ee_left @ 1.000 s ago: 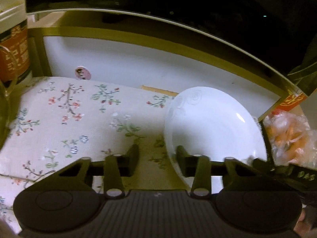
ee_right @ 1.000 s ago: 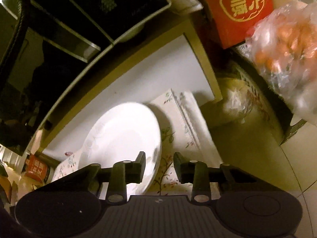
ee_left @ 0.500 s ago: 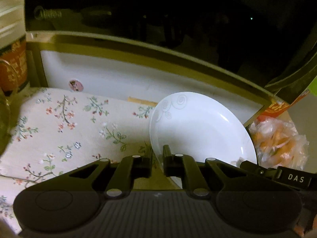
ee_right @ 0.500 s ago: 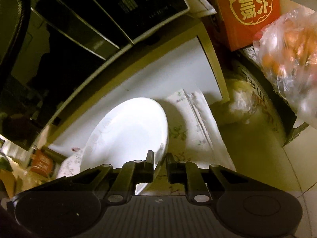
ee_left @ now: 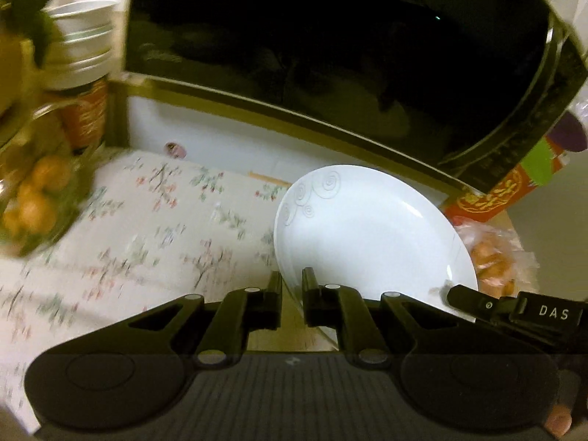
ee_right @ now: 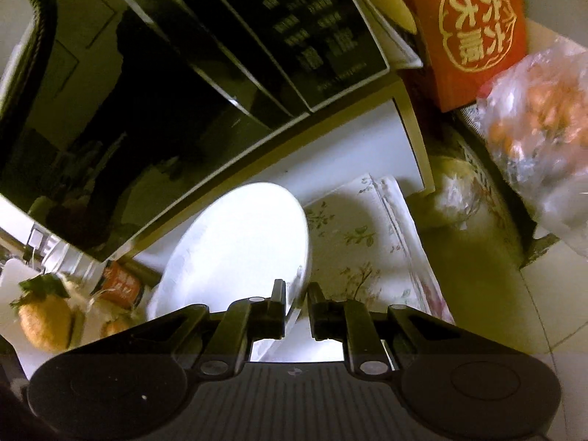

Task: Organize plates and bowls
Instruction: 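Close both grippers on the white plate's rim, then lift the white plate with both grippers and carry it away from the microwave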

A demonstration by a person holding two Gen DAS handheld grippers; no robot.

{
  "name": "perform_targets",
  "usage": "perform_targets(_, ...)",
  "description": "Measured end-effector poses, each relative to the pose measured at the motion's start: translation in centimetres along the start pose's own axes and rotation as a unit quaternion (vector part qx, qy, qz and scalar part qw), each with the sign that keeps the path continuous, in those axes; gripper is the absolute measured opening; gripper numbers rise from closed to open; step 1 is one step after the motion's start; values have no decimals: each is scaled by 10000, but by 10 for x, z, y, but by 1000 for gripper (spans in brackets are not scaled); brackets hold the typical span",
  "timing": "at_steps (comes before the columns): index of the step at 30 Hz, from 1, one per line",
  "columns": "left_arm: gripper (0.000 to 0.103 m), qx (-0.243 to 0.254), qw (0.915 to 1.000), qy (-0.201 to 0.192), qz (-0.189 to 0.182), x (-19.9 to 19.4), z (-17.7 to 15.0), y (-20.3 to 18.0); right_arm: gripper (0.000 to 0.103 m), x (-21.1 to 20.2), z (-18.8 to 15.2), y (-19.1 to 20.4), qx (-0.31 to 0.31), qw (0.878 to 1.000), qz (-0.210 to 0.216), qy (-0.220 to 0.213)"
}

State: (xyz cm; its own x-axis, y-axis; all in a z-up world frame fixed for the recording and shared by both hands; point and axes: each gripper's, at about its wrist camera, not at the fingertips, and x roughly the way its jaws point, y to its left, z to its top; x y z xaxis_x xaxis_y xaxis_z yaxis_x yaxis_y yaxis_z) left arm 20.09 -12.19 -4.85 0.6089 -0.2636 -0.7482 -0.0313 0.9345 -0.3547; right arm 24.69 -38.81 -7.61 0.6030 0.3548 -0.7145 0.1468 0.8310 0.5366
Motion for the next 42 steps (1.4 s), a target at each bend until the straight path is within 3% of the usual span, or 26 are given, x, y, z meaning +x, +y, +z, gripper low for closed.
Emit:
perform_targets(5,9,161,9997,-203,4,-52,-21,2,12,-44,-29,31,-509,9984,-237,-1)
perform_targets(14,9,106,9993,-364,14,-136,-52,37,12,-113,-94,81,-723,9966,-215,-329)
perform_targets(21,8,61,9984,-457,337,-187,-82,82,12,-127,-153,118,-827,9965,-66,-130)
perform_targets(32,8,-67,9965,-348,762,-200,-117,152,12,-97,-227,162,-1255,9912,20,421)
perform_targets(42,9,-153,9958,-63,902,-195,-137,179,12,-77,-257,182,-1548,9850,-165,746)
